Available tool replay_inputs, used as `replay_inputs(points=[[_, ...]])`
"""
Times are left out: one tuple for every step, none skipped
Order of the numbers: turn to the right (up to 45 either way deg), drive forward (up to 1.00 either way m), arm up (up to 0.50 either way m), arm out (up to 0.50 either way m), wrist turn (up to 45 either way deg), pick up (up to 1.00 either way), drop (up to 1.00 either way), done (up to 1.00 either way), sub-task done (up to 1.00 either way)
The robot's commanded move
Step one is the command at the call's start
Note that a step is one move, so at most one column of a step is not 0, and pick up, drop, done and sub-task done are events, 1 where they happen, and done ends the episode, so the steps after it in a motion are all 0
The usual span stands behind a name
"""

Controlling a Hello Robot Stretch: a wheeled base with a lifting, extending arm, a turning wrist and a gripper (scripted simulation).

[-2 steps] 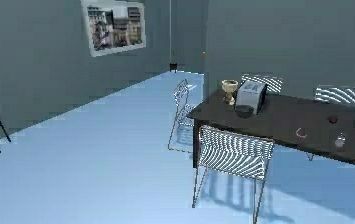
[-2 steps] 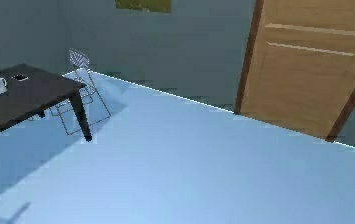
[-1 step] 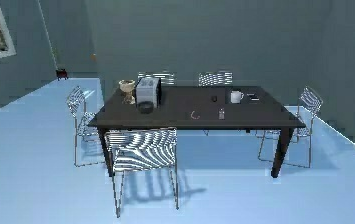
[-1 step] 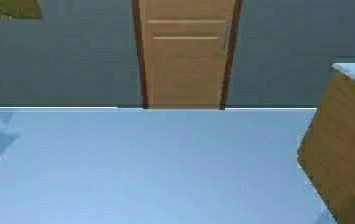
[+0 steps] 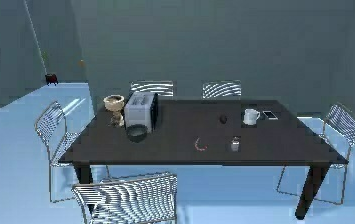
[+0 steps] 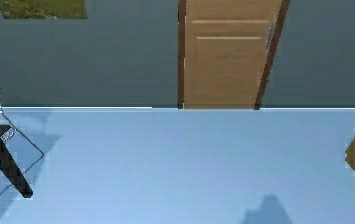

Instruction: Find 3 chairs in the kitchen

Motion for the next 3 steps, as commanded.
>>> replay_inputs(points=[[-15.0, 0.0, 0.0, 0.0, 0.0, 0.0, 0.0, 0.0, 0.0], [0.0, 0.0, 0.0, 0.0, 0.0, 0.0, 0.0, 0.0, 1.0], [-45.0, 0.0, 0.0, 0.0, 0.0, 0.0, 0.0, 0.0, 0.0]])
